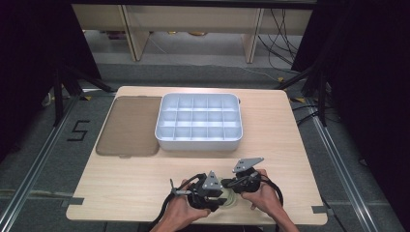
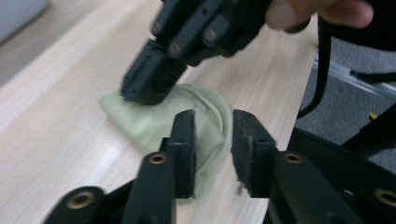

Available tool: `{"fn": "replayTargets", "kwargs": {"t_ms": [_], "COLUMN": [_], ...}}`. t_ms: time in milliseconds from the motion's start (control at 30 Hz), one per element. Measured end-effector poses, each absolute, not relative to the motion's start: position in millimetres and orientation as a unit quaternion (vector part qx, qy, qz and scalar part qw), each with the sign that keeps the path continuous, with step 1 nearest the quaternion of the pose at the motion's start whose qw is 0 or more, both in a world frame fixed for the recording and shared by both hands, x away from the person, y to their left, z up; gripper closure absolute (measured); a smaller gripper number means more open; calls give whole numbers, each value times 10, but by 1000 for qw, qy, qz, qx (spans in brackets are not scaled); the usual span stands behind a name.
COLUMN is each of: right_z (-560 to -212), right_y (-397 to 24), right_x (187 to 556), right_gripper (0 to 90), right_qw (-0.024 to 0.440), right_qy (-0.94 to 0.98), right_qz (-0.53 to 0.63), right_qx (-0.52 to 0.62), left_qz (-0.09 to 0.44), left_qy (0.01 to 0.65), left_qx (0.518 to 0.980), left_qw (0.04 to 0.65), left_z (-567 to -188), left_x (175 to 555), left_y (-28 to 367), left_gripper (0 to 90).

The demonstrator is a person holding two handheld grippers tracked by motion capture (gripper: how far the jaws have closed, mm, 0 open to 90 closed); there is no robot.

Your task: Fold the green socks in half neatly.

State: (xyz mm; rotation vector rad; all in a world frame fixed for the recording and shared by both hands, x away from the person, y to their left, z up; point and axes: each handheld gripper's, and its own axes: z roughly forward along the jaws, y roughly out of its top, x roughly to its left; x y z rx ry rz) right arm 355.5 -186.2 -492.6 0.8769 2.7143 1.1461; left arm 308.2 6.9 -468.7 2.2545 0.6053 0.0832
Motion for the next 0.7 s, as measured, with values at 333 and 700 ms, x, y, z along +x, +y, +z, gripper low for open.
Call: {"fn": "replayTargets", "kwargs": {"t_ms": [333, 700], "right_z": [-4921, -4904], "right_y": [-1867, -1856], "right_x": [3555, 3545], "right_gripper": [882, 873], "right_qw": [34, 32], "right_qy": [883, 885], "right_qz": [371, 368], "right_qx": [284, 284], "left_qz": [40, 46], "left_qy": [233, 237], "left_qx": [904, 907], "left_qw": [355, 346], "left_z": [-4728, -4917], "left_x": [3128, 3102], "left_y": [52, -70], "left_gripper": [853, 867]}}
